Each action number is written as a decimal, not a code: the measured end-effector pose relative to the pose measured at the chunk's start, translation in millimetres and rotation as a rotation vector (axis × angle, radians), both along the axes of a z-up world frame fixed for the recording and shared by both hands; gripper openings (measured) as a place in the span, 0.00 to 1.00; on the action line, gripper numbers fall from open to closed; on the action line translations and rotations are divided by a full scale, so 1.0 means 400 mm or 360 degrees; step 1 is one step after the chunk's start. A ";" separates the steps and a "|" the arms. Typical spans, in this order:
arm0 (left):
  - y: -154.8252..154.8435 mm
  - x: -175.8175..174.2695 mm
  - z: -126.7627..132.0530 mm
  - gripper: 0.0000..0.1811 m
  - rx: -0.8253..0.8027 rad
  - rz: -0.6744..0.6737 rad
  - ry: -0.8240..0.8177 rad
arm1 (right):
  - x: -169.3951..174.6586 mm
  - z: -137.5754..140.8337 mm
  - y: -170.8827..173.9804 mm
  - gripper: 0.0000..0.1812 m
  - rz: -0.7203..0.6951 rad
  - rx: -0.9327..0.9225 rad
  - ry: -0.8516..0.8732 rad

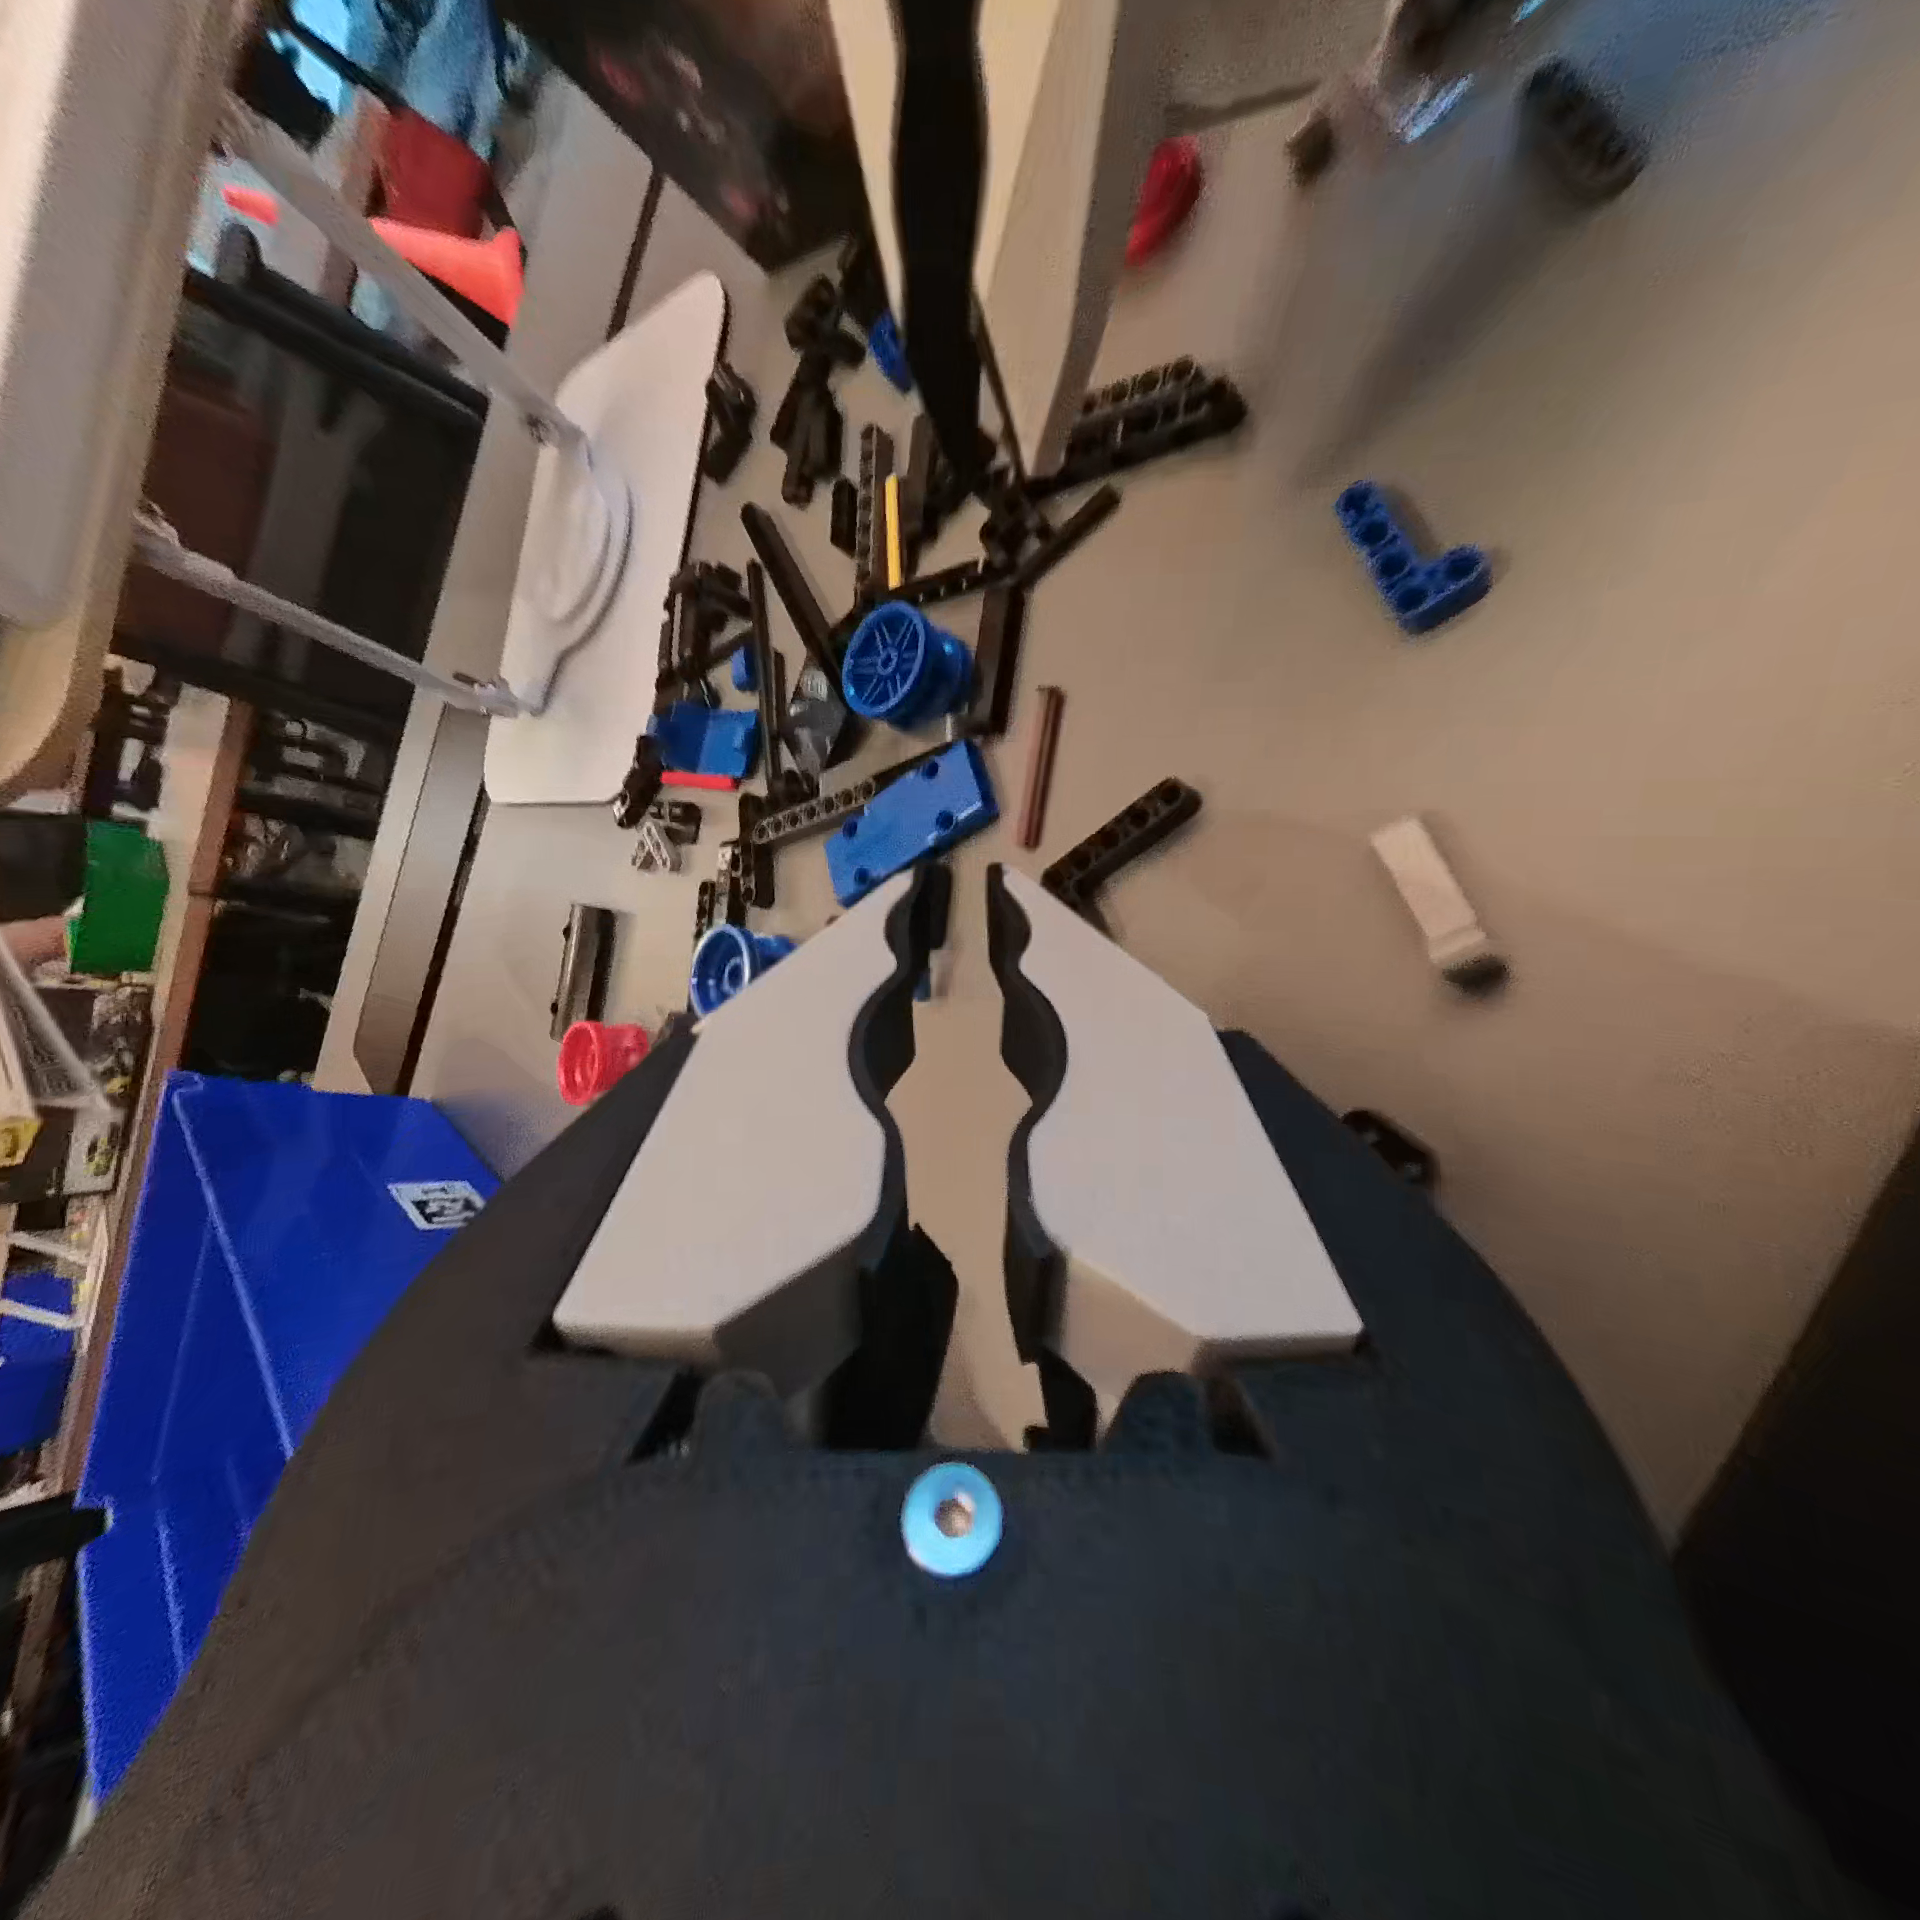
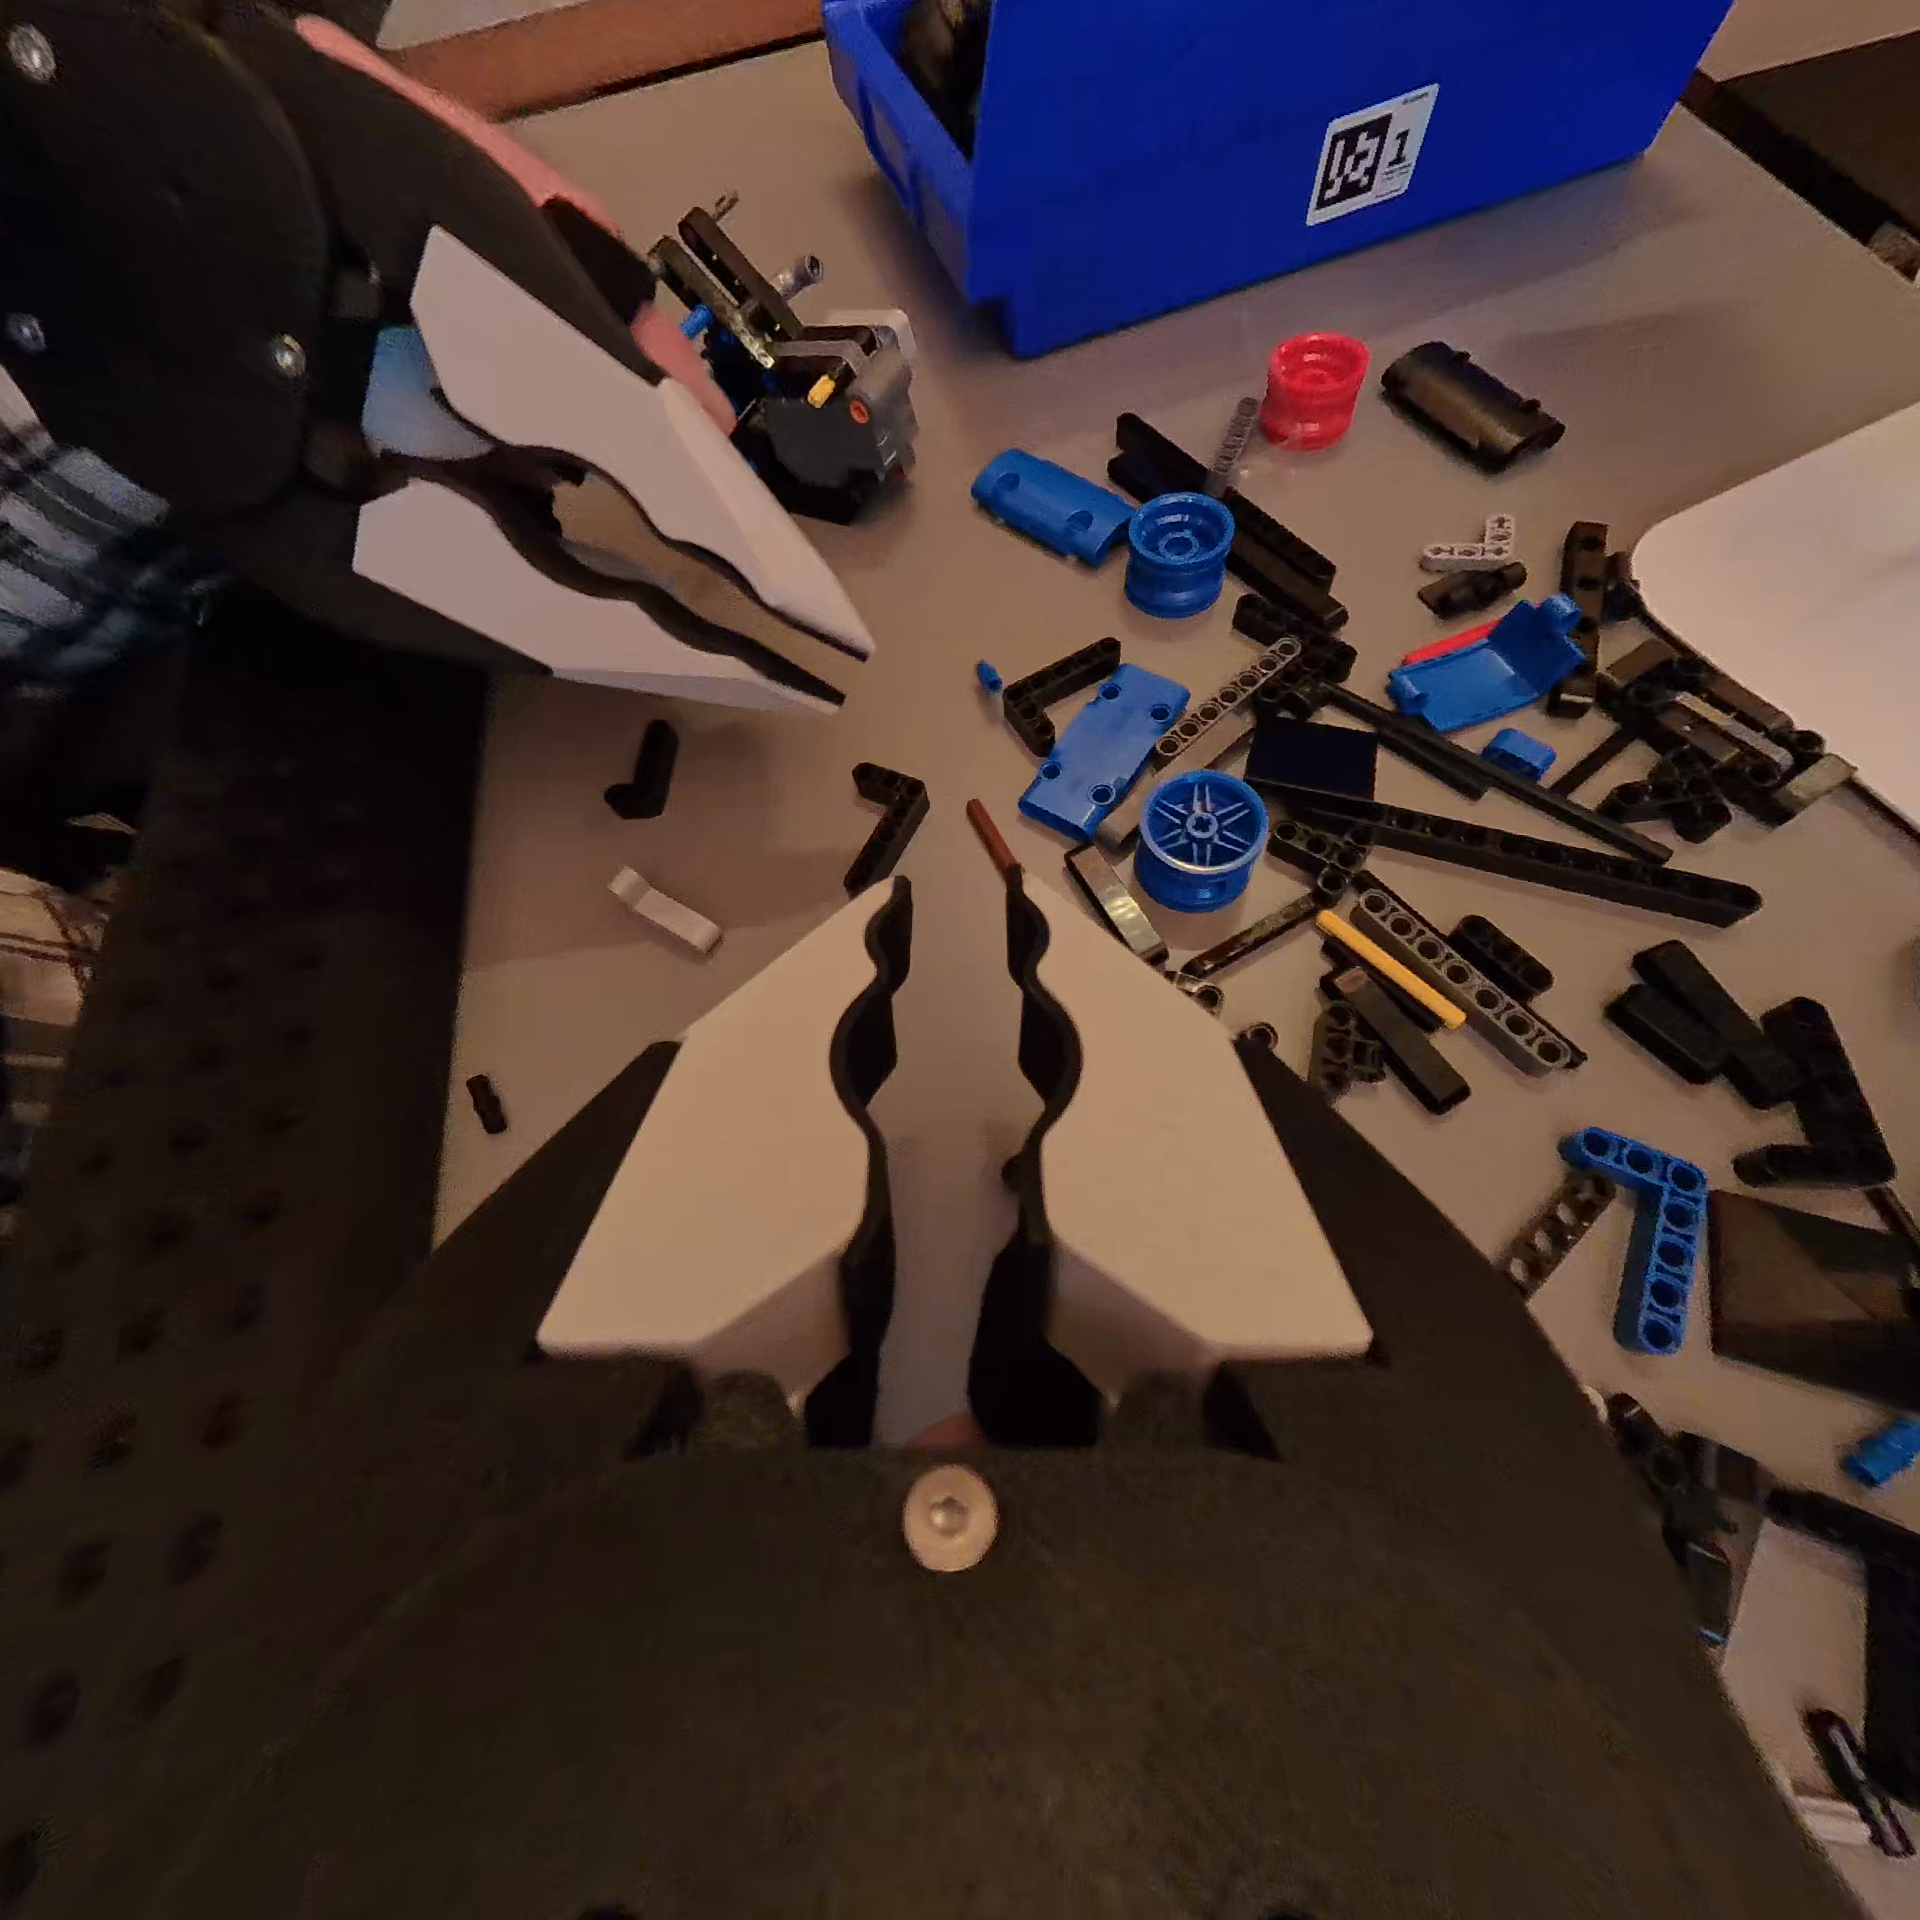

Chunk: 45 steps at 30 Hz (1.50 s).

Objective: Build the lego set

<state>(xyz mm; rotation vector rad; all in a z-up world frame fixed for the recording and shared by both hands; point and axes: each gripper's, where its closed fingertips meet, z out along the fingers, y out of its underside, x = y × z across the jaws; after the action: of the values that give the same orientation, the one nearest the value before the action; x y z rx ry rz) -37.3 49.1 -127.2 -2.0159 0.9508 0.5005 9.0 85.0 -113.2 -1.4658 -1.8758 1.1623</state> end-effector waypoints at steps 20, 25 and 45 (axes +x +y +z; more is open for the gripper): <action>-0.031 -0.137 -0.087 0.07 -0.0925 0.0124 0.0104 | 0.015 -0.006 -0.011 0.08 0.0041 0.0076 0.0007; -0.039 -0.132 -0.113 0.03 -0.1064 0.0085 0.0122 | 0.017 -0.001 -0.008 0.08 0.0040 0.0079 0.0018; 0.022 -0.123 -0.114 0.01 -0.0964 -0.0194 0.0169 | 0.022 0.006 0.000 0.08 0.0030 0.0073 0.0031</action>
<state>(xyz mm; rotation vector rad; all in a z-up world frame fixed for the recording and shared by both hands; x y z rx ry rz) -86.7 57.9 -172.9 -2.4564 1.4074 0.2698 17.9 85.2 -110.8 -1.4103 -1.8942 1.1306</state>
